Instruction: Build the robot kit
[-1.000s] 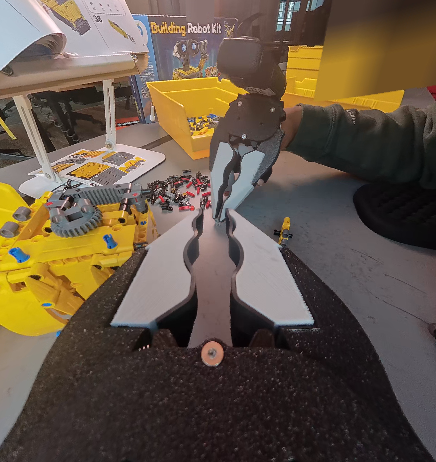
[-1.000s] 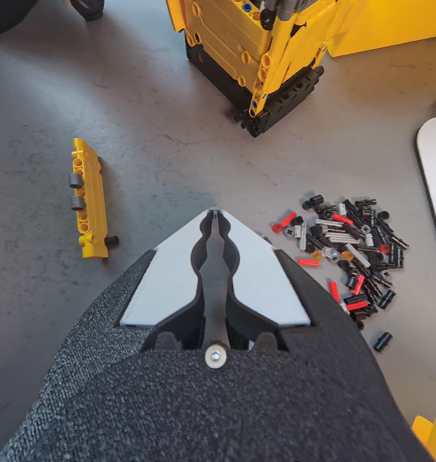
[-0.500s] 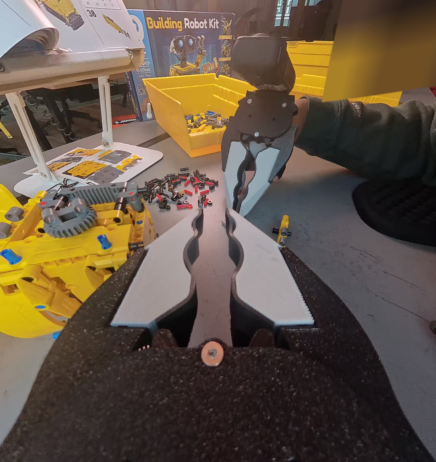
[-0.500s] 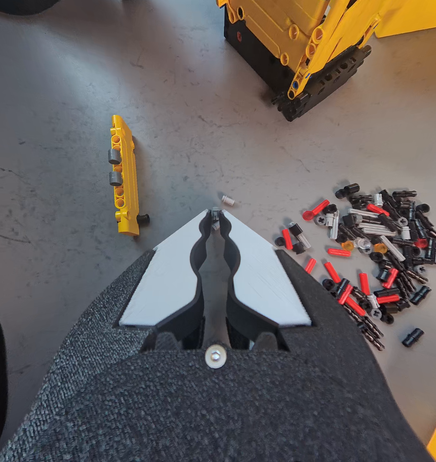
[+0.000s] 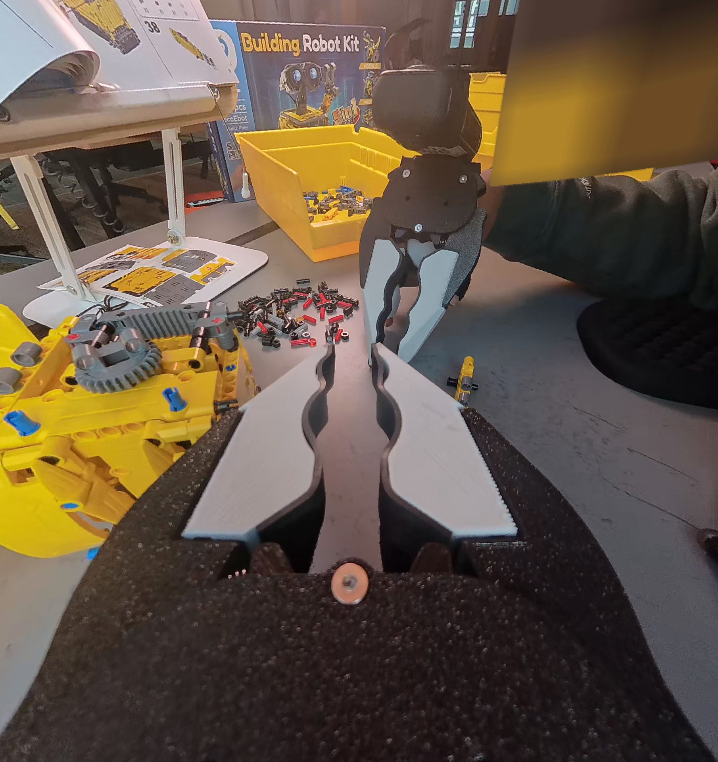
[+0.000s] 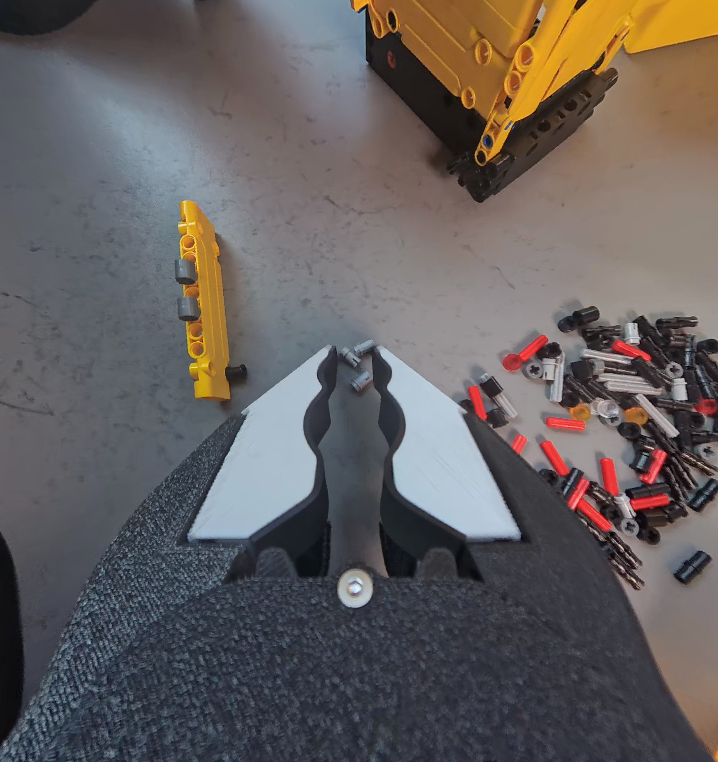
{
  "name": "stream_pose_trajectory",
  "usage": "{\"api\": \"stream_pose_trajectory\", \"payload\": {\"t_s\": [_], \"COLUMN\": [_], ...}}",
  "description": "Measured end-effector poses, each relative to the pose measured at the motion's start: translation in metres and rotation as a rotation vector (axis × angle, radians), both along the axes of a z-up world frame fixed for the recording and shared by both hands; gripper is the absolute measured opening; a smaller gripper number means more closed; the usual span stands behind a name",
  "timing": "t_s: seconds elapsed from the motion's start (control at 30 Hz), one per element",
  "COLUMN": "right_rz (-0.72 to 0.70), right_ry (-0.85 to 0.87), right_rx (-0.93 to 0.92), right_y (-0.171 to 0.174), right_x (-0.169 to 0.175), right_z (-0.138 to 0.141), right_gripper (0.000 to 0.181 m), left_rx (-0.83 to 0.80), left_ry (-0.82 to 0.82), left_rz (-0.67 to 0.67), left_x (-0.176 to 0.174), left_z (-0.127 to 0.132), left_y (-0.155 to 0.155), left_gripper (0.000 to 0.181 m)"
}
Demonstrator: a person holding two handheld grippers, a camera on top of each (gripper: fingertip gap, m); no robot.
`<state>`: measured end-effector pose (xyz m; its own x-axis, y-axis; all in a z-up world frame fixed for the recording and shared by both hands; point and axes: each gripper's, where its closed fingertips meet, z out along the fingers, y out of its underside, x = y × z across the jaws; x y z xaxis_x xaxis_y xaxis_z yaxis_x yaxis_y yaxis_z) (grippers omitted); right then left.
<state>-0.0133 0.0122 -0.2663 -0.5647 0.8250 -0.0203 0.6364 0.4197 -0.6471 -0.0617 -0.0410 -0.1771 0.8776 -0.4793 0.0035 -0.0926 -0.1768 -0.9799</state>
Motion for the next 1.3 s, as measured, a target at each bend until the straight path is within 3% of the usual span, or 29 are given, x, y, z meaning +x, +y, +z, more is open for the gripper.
{"api": "stream_pose_trajectory", "payload": {"t_s": [0.37,0.57,0.83,1.0,1.1,1.3], "right_rz": [0.048,-0.069,-0.102,-0.306,-0.404,-0.384], "right_ry": [0.011,0.032,0.088,0.199,0.174,0.062], "right_rx": [0.001,0.01,-0.031,0.026,0.036,0.029], "right_y": [-0.016,0.008,0.009,0.054,0.076,0.066], "right_x": [0.002,0.012,0.011,-0.012,-0.024,-0.034], "right_z": [0.001,0.005,0.013,0.029,0.023,0.002], "right_gripper": [0.015,0.02,0.02,0.017,0.014,0.013], "left_rx": [-0.003,0.001,-0.01,-0.015,-0.018,-0.016], "left_ry": [0.001,-0.001,0.009,0.01,0.015,0.009], "left_rz": [0.0,0.002,0.0,-0.002,-0.003,0.008], "left_x": [0.0,-0.001,0.0,0.0,0.001,-0.002], "left_z": [-0.001,0.001,-0.003,-0.004,-0.005,-0.004], "left_y": [0.0,0.0,0.001,0.001,0.001,0.001], "left_gripper": [0.017,0.017,0.017,0.017,0.017,0.017]}}
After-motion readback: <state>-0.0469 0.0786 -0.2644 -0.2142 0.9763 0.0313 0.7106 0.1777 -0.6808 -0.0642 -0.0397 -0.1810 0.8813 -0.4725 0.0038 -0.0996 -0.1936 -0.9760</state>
